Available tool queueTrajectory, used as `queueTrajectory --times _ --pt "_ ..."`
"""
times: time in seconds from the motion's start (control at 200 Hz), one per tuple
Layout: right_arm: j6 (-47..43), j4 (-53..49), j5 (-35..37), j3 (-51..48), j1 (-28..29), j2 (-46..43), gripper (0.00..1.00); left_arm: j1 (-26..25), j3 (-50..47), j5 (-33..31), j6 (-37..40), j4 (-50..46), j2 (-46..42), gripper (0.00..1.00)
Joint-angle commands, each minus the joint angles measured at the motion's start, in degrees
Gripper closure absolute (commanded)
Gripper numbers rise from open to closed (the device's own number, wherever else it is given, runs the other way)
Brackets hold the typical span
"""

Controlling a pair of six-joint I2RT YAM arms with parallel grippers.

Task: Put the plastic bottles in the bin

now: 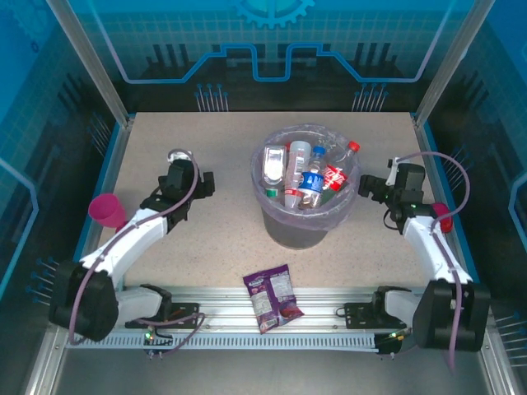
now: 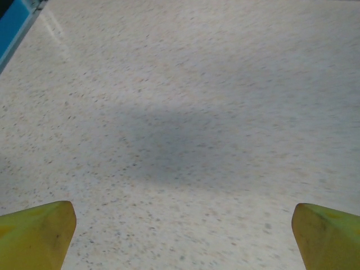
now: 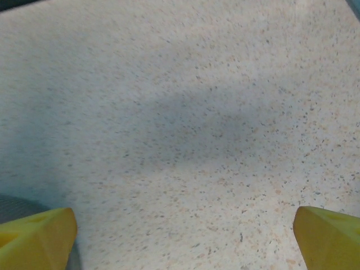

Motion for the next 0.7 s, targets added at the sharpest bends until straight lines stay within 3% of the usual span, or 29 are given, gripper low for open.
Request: queueTrajectory --times 0.0,0.11,0.235,0.365,0.49,0.695 --pt "-1.0 13.2 4.7 -2.6 1.1 3.8 0.0 0.7 -2.5 -6.3 2.0 11.1 4.4 0.01" --pt "-0.1 22.9 9.6 -5.9 2.9 9.3 0.0 1.1 -0.9 -6.4 3.0 11.2 9.0 0.01" --pt "-3.1 34.6 12.4 -8.4 6.1 15.9 0.0 1.5 -1.8 -6.4 8.0 19.8 11.8 0.01" --pt "-5.9 35.9 16.3 -6.5 8.5 18.7 0.0 2.5 -0.8 -6.6 11.3 20.7 14.6 0.01" --pt "-8.0 37.1 17.6 -5.5 10.3 20.9 0.0 3.6 -7.9 -5.8 17.0 35.5 14.7 0.01" --pt "-12.4 48.5 19.6 -11.7 13.9 20.0 0.0 8.7 -16.8 0.1 11.9 48.8 15.0 0.01"
